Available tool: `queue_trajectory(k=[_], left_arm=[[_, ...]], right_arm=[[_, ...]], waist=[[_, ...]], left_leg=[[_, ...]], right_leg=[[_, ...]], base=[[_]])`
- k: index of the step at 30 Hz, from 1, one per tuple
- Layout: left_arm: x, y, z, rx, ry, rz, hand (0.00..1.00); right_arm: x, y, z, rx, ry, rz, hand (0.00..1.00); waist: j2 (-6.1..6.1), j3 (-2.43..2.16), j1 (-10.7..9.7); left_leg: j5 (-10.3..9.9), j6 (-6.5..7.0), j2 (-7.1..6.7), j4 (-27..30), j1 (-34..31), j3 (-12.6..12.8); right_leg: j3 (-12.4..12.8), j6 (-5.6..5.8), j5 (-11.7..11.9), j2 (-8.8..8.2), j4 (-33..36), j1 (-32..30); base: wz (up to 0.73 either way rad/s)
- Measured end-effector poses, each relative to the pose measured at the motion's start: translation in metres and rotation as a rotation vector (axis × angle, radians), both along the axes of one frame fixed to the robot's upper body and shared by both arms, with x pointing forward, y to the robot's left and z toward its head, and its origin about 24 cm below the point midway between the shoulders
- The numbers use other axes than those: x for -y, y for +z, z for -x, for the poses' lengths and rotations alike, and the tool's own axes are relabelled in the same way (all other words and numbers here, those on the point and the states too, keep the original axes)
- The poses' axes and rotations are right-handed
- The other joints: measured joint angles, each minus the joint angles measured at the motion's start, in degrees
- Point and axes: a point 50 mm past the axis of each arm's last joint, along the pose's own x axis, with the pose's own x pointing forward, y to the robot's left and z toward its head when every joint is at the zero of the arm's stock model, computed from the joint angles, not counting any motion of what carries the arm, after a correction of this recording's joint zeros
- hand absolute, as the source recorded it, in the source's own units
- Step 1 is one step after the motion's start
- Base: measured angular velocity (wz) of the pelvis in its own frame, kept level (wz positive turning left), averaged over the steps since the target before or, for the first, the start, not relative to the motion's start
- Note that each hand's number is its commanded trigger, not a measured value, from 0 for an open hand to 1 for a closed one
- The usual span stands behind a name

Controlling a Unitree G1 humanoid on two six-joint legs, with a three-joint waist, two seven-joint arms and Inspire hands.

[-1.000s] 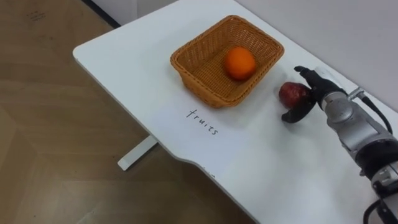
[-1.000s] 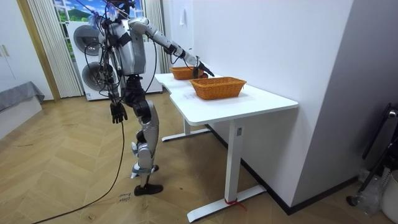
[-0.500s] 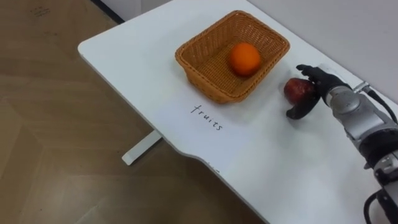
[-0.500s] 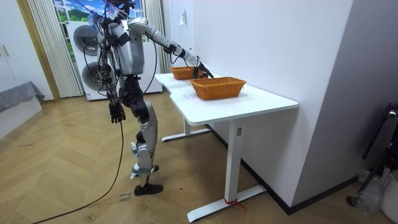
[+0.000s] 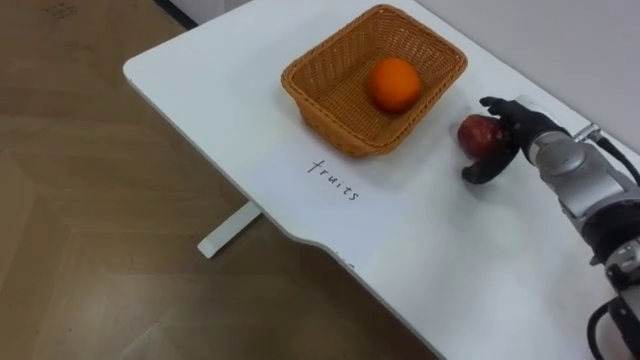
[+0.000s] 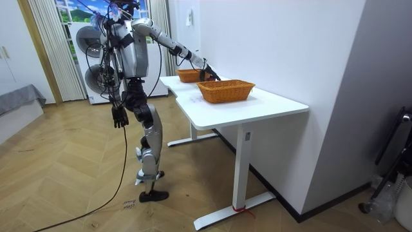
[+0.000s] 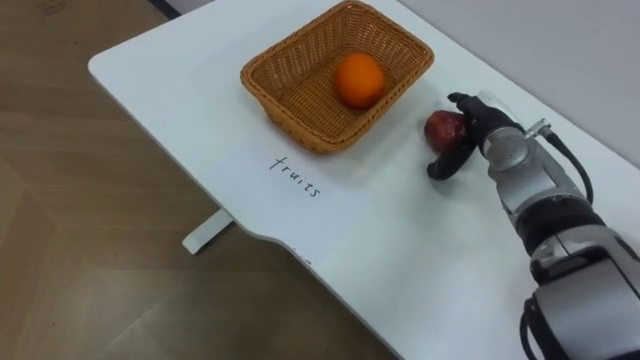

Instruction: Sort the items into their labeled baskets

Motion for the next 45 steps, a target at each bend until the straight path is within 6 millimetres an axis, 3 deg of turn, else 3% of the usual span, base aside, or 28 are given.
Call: queue_trajectory(k=[1,7,14,33,40,45], left_arm=[[0.000,0.000,0.000,0.000,0.000,0.000,0.00],[0.001,0.000,-0.002,0.006,-0.008,0.002,0.00],[0.002,0.001,-0.007,0.015,-0.014,0.004,0.00],[0.002,0.000,-0.008,0.015,-0.015,0.016,0.00],[0.001,0.001,-0.010,0.033,-0.009,0.018,0.00],[0.002,0.001,-0.010,0.055,-0.003,0.026,0.00]], right_arm=[[0.000,0.000,0.000,0.000,0.000,0.001,1.00],[0.001,0.000,0.000,0.013,-0.006,0.017,1.00],[0.009,0.004,0.001,0.040,-0.033,0.099,1.00],[0.010,0.004,0.001,0.029,-0.021,0.107,1.00],[0.010,0.004,0.001,0.031,-0.023,0.092,1.00],[0.010,0.006,0.001,0.033,-0.014,0.081,1.00]], waist=[[0.00,0.00,0.1],[0.00,0.00,0.3],[0.11,0.10,2.1],[-0.28,0.26,2.2],[-1.49,0.75,2.4],[-1.88,0.55,2.1]], left_leg=[[0.0,-0.01,0.06,0.0,0.0,0.0],[0.2,-0.43,0.41,-0.1,-0.2,0.2],[0.3,-0.26,0.49,-0.3,-0.7,0.1],[0.3,-0.22,0.52,-0.6,-0.5,0.2],[0.3,-0.24,0.67,-1.0,-0.2,0.4],[0.3,-0.22,0.53,-1.0,-0.2,0.2]], right_leg=[[0.0,-0.05,0.0,-0.01,0.0,0.0],[-0.1,-0.18,0.1,0.08,0.0,-0.2],[-0.6,-0.29,0.2,0.43,-0.1,-0.7],[-0.6,-0.28,0.2,0.37,-0.1,-0.7],[-0.4,-0.28,0.2,0.30,-0.1,-0.7],[-0.3,-0.28,0.2,0.43,-0.2,-0.6]], base=[[0.00],[-0.01],[0.00],[0.00],[-0.01],[0.02]])
